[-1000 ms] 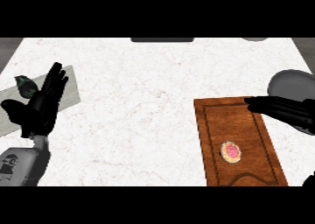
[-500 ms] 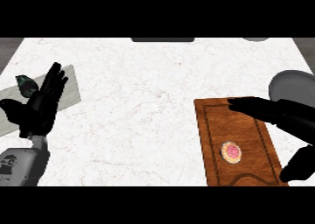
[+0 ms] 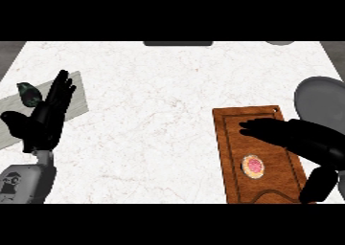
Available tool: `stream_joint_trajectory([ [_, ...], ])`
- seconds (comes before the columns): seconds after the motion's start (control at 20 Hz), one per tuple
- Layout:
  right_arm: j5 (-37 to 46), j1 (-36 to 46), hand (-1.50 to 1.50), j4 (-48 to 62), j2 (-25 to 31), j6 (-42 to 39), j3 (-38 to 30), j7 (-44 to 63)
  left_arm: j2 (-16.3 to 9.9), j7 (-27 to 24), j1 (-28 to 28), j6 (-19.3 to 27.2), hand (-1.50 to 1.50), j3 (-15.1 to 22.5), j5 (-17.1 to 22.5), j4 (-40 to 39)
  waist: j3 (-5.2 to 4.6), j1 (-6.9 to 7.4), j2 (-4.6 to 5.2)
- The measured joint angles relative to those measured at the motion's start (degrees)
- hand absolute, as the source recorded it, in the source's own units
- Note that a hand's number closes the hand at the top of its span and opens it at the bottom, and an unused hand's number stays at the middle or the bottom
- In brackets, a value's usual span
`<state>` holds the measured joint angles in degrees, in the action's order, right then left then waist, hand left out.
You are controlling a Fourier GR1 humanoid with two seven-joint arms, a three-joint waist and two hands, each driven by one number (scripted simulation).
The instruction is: Pick the cupcake from the cutting board and place it in the pan
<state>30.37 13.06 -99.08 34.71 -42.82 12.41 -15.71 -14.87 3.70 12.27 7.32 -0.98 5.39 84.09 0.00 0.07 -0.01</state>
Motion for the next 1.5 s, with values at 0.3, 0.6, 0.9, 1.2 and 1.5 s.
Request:
stream_joint_trajectory([
  [0.3, 6.9, 0.1, -1.5, -0.1, -1.7, 0.6, 1.5, -0.1, 1.0, 0.3, 0.8, 0.0, 0.0, -0.7, -1.4, -0.3, 0.0, -0.04, 0.0],
  [0.6, 14.5, 1.1, -1.5, 1.0, -2.9, 1.3, 4.4, 0.9, 1.3, 2.1, 1.3, -0.5, 0.0, -1.3, -1.9, 0.7, 0.0, 0.03, 0.0],
  [0.9, 20.0, 1.3, -1.5, 4.6, -4.9, 2.3, 5.5, -0.9, 1.7, 1.3, 2.0, -1.4, 0.0, -2.5, -2.5, -0.5, 0.0, 0.0, 0.03],
  [1.2, 25.0, 1.6, -1.5, 8.5, -7.5, 4.1, 6.5, -2.5, 2.9, 1.2, 0.1, -1.7, 0.0, -2.5, -3.5, 1.2, -0.01, 0.06, 0.01],
  [1.5, 29.7, 1.1, -1.5, 10.3, -9.8, 4.6, 8.2, -2.6, 2.7, 0.4, 1.8, -2.8, 0.0, -4.3, -3.3, -1.5, -0.01, -0.04, 0.02],
])
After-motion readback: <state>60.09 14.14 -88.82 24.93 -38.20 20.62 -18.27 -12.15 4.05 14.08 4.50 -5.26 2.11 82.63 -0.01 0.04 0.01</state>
